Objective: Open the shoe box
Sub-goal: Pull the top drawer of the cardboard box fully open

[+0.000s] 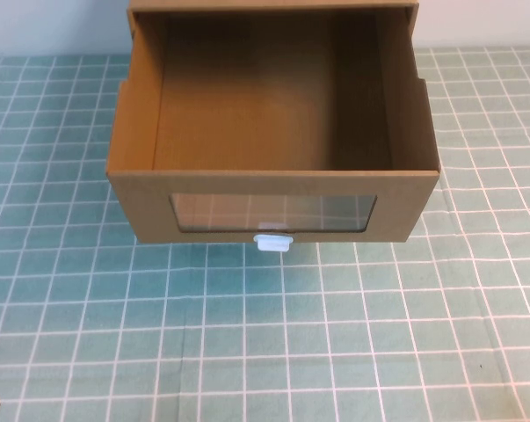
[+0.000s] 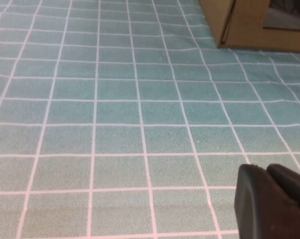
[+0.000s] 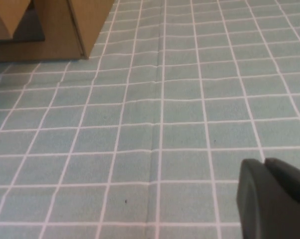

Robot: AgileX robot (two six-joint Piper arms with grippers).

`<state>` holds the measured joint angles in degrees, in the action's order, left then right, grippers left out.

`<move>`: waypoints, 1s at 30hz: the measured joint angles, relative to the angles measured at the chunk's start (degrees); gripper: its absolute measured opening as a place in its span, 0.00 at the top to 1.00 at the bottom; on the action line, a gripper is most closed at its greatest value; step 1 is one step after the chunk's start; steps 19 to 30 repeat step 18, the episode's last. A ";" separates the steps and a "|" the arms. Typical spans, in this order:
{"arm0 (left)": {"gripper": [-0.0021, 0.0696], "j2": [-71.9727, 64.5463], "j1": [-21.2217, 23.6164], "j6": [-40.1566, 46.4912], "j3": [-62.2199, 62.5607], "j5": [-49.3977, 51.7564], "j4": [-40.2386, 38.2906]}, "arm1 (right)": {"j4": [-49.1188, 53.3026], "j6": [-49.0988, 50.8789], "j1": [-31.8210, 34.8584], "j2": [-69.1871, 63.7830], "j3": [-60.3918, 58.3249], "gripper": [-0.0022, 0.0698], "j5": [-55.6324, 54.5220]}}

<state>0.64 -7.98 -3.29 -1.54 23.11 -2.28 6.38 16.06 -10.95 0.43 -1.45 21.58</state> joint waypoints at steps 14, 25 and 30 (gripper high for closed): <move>0.97 0.00 0.00 0.00 0.00 0.00 0.00 | 0.12 -12.23 0.00 0.00 0.00 0.99 -0.69; 0.97 0.00 0.00 0.00 0.00 0.00 0.00 | -0.12 -12.28 0.00 0.00 0.00 0.99 -0.69; 0.97 0.00 0.00 0.00 0.00 0.00 0.00 | -0.12 -12.28 0.00 0.00 0.00 0.99 -0.69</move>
